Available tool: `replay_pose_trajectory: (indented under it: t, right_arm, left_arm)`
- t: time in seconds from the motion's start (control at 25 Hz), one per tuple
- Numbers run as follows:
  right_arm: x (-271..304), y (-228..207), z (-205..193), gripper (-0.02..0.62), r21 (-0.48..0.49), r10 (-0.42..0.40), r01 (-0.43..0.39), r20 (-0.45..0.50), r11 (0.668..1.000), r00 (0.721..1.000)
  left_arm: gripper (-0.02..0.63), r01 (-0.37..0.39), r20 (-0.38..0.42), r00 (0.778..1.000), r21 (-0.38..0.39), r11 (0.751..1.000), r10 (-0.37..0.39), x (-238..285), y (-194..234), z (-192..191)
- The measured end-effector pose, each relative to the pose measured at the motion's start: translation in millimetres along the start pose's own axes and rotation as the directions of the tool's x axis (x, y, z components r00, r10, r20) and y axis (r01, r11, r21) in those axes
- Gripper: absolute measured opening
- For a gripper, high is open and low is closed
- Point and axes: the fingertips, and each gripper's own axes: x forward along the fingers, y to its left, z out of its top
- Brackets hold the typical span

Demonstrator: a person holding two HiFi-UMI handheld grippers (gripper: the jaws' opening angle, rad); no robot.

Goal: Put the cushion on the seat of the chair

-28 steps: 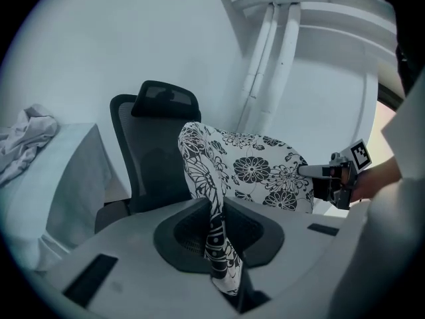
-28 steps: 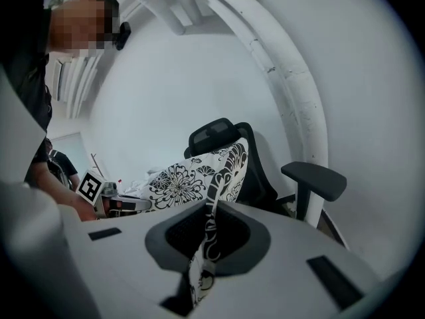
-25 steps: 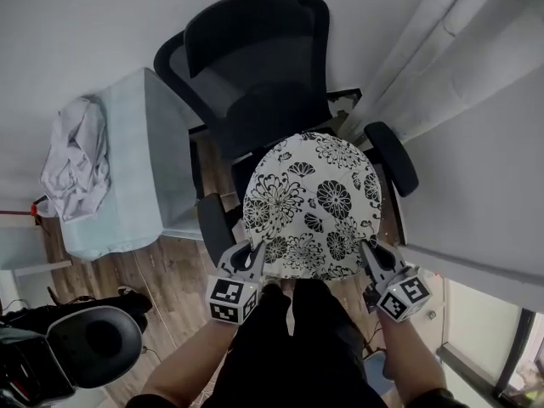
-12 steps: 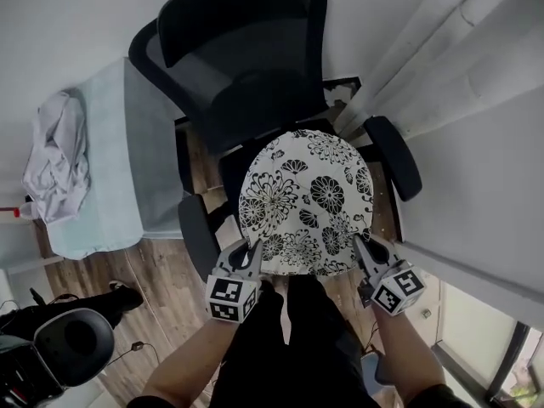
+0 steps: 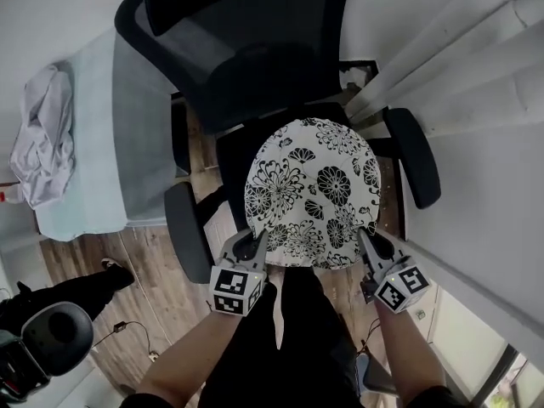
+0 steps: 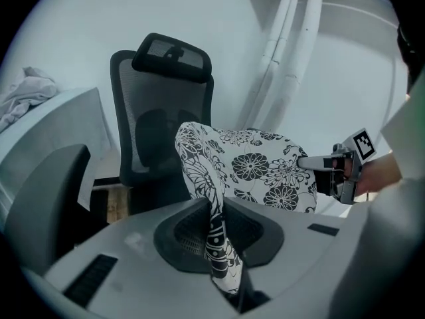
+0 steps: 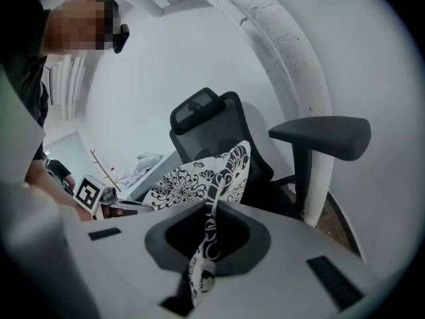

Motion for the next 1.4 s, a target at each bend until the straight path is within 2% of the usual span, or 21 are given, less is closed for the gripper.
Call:
replay_pose_trajectory:
  t: [0.2, 0.36, 0.56, 0.72, 1.0, 1.16, 1.28, 1.4]
  right_arm:
    - [4.3, -6.7, -11.4, 0.035, -0.026, -0.009, 0.009, -0.024, 1.0, 1.0]
    - [2.5, -16.3, -8.7, 0.035, -0.04, -0.005, 0.004, -0.03, 0.999, 1.0]
    - [5.8, -27.2, -14.8, 0.035, -0.059, 0.007, -0.011, -0.064, 0.998, 0.998]
    - [15.1, -31.6, -25.5, 0.035, -0.078, 0.022, -0.03, -0.1, 0.996, 0.995]
    - [23.4, -52.9, -35.6, 0.035, -0.034, 0.006, -0.01, -0.134, 0.999, 0.991]
    - [24.0, -57.5, -39.9, 0.035, 0.01, 0.005, -0.004, -0.132, 1.0, 0.991]
    - [26.5, -63.4, -46.1, 0.035, 0.031, -0.006, 0.01, -0.128, 0.999, 0.992]
    - [29.7, -68.6, -51.3, 0.035, 0.053, -0.013, 0.02, -0.13, 0.998, 0.991]
  left_arm:
    - [0.031, -0.045, -0.003, 0.999, -0.022, 0.999, 0.045, 9.7, -3.6, -14.2]
    - [0.031, -0.1, -0.017, 0.995, -0.098, 0.99, 0.099, 11.5, -3.8, -16.0]
    - [0.031, -0.155, -0.05, 0.987, -0.08, 0.985, 0.151, 17.6, -2.8, -24.2]
    - [0.031, -0.167, -0.058, 0.985, -0.117, 0.979, 0.162, 24.4, 2.1, -31.9]
    - [0.031, -0.211, -0.095, 0.975, -0.113, 0.971, 0.201, 36.6, 10.9, -42.2]
    - [0.036, -0.242, -0.093, 0.968, -0.071, 0.968, 0.235, 38.5, 19.1, -40.2]
    - [0.079, -0.277, -0.09, 0.958, -0.03, 0.96, 0.273, 38.8, 27.2, -35.0]
    - [0.106, -0.283, -0.083, 0.957, -0.031, 0.959, 0.279, 39.6, 30.4, -30.9]
